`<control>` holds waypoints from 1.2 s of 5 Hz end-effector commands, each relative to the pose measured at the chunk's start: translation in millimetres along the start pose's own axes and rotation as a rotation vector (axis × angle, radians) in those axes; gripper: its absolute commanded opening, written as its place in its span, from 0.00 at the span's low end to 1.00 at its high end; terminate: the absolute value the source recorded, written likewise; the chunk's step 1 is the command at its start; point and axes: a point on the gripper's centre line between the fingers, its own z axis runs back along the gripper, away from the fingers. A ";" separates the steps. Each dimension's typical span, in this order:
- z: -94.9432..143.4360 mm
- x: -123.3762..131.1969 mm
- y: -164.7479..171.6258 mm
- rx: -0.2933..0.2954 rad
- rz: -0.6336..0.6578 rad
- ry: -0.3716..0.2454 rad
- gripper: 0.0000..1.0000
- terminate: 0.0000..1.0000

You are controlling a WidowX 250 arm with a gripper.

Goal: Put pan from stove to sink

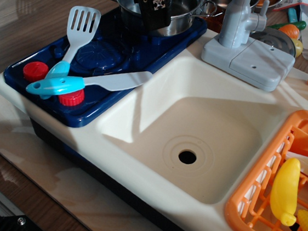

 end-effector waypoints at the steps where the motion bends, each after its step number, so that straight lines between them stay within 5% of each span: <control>1: -4.1 2.6 4.5 0.011 -0.033 -0.037 1.00 0.00; 3: -17.5 -7.0 2.8 -0.008 -0.020 -0.061 1.00 0.00; 4: -17.0 -10.8 2.0 -0.004 -0.016 -0.047 0.00 0.00; 6: -4.3 5.7 -1.7 0.043 -0.015 0.009 0.00 0.00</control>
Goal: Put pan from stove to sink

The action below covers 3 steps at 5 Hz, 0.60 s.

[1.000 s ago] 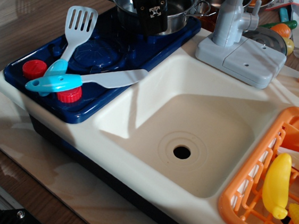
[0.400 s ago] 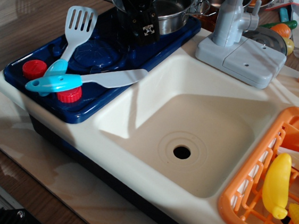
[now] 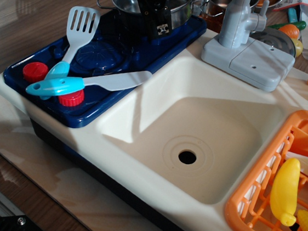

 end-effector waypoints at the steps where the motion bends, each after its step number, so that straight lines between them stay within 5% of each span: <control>1: 31.6 10.8 -12.3 0.088 0.084 0.041 0.00 0.00; 3: 39.7 -0.2 -58.1 0.173 0.243 0.059 0.00 0.00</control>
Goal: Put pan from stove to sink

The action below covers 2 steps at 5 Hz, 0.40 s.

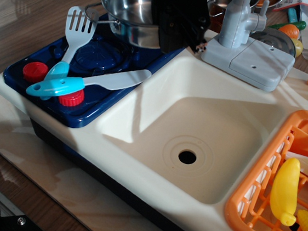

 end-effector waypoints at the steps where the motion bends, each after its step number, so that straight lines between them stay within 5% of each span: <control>1: 15.4 -2.0 -19.3 0.069 0.020 -0.052 0.00 0.00; 2: 15.2 -1.2 -44.9 0.069 0.057 -0.074 0.00 0.00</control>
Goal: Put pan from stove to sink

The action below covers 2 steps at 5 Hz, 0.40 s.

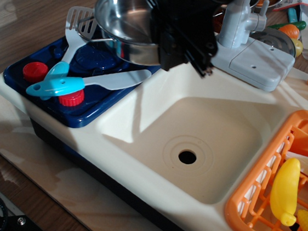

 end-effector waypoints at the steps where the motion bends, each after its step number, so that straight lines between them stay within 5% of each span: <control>1: 5.7 2.6 -25.6 0.016 0.020 -0.070 0.00 0.00; 2: 3.4 2.5 -37.7 -0.018 0.025 -0.108 1.00 0.00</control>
